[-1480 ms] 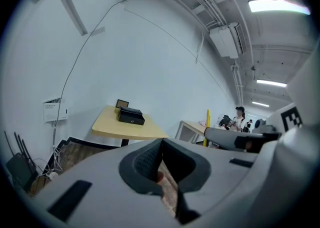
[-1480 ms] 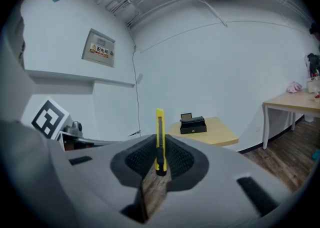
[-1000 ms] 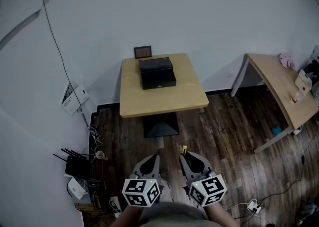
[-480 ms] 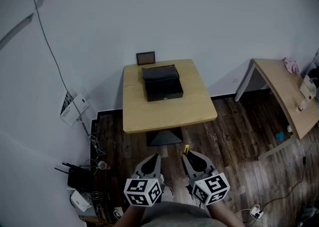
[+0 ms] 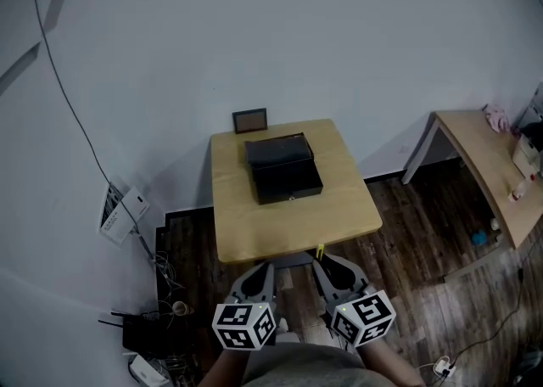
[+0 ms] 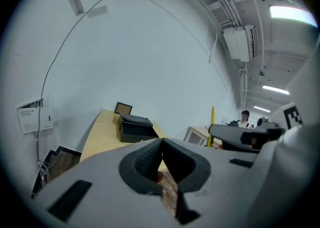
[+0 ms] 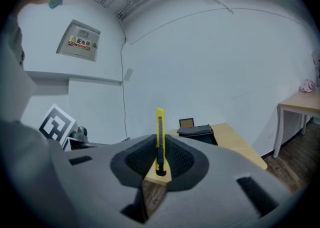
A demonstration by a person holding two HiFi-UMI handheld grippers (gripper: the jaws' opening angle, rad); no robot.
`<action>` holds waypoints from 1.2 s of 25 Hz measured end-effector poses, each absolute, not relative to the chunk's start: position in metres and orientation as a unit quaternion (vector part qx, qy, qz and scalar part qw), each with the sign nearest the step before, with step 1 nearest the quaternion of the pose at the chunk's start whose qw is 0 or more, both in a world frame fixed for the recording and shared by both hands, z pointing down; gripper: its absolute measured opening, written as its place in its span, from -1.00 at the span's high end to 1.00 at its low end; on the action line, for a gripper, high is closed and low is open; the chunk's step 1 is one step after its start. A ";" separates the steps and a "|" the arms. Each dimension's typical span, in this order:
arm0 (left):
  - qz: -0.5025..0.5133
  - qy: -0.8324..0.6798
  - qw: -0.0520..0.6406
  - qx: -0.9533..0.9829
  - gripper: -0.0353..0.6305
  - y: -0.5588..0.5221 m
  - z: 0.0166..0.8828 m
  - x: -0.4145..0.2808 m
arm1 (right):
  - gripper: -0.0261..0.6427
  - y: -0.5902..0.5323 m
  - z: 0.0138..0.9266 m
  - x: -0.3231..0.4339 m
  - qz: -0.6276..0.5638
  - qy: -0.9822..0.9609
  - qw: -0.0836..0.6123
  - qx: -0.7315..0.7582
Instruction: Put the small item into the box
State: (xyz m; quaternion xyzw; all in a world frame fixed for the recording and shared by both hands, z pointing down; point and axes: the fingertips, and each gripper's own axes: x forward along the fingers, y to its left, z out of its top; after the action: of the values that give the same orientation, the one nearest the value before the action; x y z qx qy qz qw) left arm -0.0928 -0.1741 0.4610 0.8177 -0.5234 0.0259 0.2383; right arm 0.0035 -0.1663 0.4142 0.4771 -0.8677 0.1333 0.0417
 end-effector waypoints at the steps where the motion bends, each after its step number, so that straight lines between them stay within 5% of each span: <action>1: 0.027 -0.522 0.238 0.819 0.88 -0.183 0.461 -0.095 | 0.79 -0.175 0.413 0.001 0.134 -0.867 0.045 0.479; 30: 0.038 -0.541 0.283 0.791 0.88 -0.329 0.498 -0.129 | 0.79 -0.355 0.441 -0.010 0.140 -0.868 0.062 0.473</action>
State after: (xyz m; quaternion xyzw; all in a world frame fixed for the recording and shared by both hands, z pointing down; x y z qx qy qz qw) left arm -0.1294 -0.3287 0.4975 0.7912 -0.5409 0.0378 0.2828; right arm -0.0097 -0.3550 0.4411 0.4731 -0.8676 0.1398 0.0622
